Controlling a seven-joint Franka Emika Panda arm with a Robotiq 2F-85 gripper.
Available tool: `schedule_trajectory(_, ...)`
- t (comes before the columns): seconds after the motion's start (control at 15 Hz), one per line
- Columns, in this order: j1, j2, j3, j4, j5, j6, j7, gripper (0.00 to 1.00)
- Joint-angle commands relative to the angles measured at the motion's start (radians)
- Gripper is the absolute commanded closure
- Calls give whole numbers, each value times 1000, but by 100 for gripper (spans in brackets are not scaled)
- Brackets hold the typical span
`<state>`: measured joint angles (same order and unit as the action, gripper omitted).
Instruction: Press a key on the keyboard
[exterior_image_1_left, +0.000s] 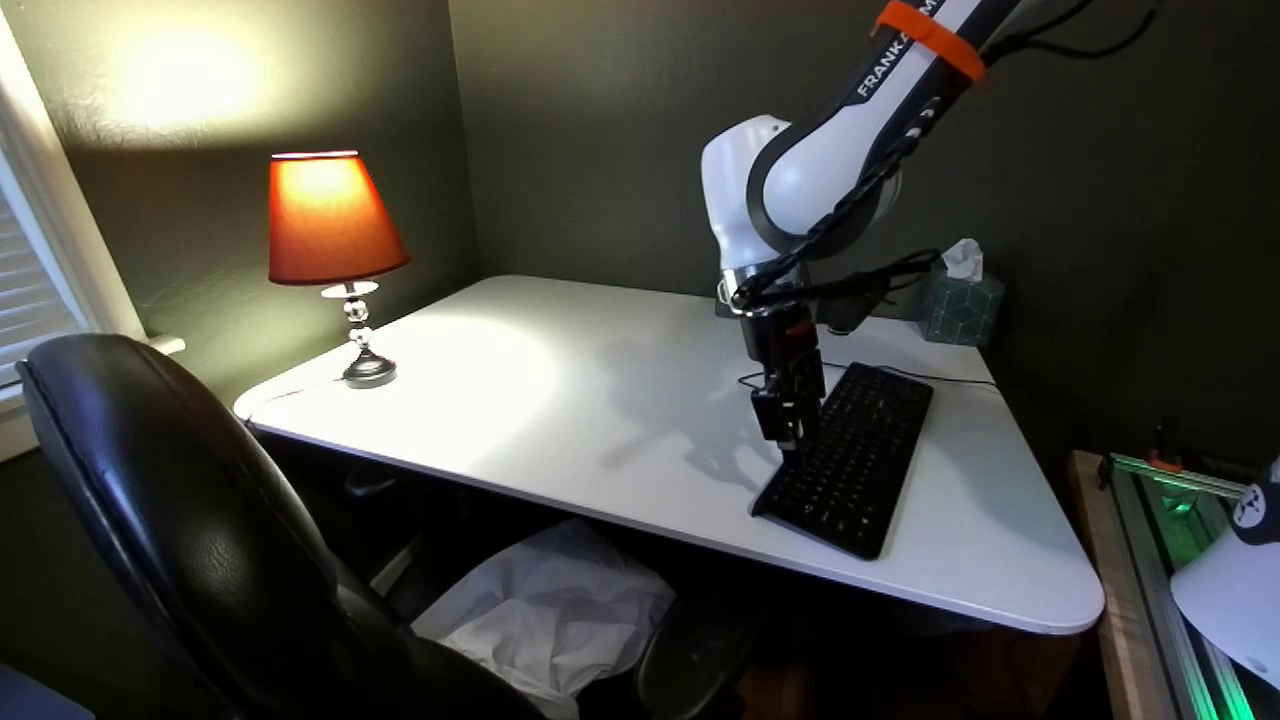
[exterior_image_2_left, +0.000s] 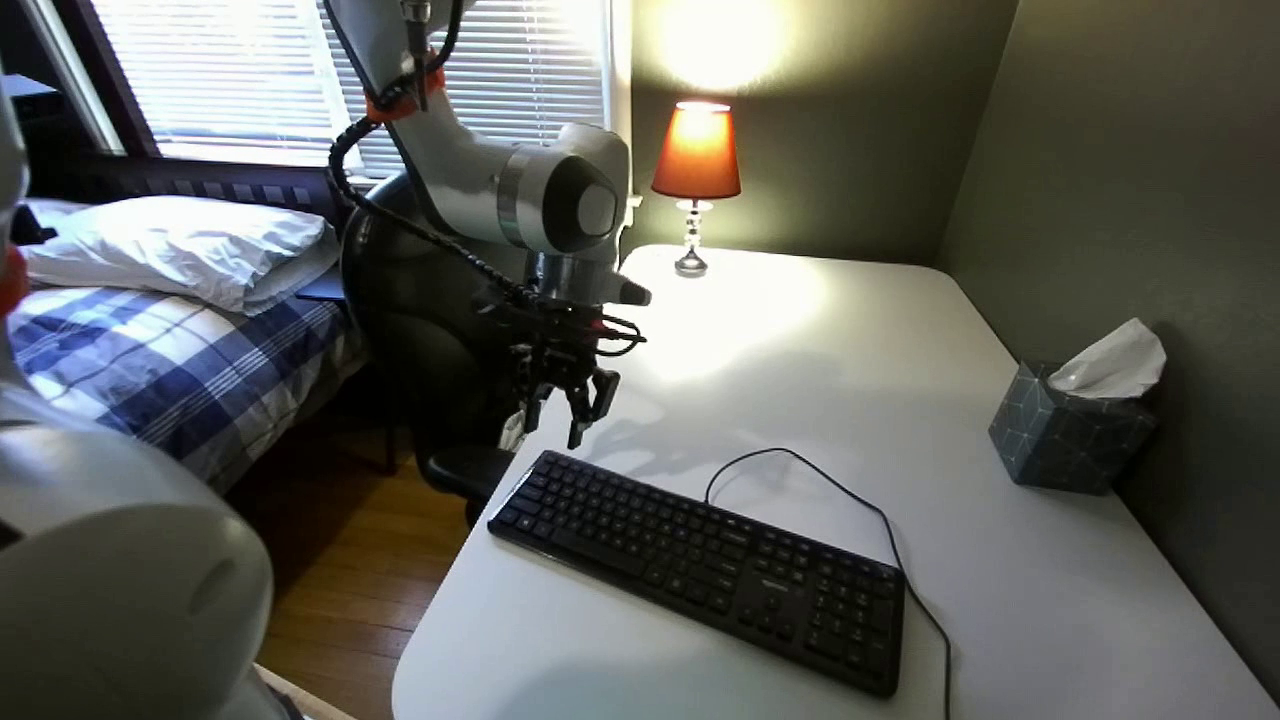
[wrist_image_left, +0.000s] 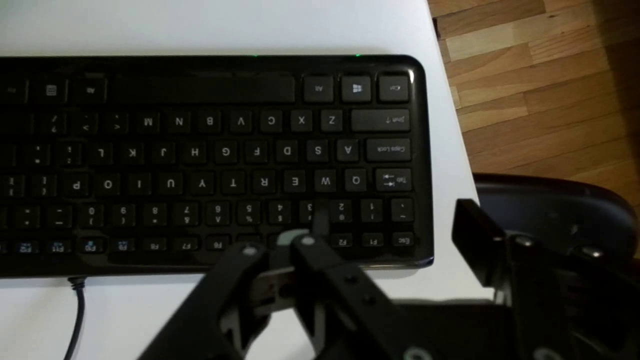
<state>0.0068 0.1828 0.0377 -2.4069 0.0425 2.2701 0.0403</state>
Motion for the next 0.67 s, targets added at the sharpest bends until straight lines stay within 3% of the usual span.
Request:
schedule_trajectory(0.0,4,-122,-19,-111,-3,58,51,3)
schedule_trajectory(0.6,-20,-346,-43,-257,-4,91,134,0)
